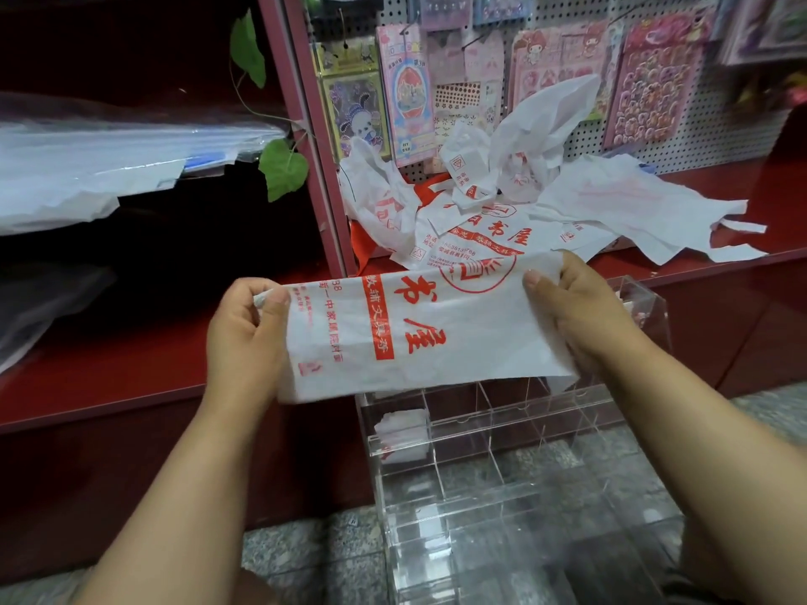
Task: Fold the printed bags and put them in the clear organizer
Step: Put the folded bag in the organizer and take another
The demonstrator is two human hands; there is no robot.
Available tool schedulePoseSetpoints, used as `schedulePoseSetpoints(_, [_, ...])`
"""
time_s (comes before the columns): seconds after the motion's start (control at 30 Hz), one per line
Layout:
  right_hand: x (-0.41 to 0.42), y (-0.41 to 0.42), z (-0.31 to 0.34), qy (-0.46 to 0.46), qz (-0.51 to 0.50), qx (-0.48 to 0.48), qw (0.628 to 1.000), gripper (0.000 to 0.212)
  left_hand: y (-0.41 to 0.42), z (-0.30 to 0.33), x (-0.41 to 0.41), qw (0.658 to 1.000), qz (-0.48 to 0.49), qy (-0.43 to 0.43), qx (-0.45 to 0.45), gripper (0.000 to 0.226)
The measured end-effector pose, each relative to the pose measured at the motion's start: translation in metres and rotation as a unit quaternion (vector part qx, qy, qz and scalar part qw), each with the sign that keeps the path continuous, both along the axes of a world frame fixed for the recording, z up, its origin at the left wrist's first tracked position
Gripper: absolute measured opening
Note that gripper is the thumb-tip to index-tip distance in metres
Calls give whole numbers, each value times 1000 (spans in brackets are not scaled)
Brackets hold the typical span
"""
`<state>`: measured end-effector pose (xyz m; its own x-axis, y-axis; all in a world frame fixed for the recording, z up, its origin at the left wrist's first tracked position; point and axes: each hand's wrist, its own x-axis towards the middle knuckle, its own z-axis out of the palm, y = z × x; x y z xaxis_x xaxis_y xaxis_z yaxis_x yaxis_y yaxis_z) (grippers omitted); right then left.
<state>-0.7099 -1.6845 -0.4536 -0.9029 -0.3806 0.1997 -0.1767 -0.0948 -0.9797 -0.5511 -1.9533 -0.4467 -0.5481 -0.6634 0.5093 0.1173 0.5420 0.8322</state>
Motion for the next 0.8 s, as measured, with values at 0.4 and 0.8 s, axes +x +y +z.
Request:
schedulePoseSetpoints(0.4, [-1, -6, -19, 21, -39, 163, 986, 66, -4, -10, -8, 947, -26, -125, 296, 52])
schedulePoseSetpoints(0.8, [-6, -1, -16, -129, 79, 30, 988, 20, -5, -2, 2, 930, -131, -174, 297, 15])
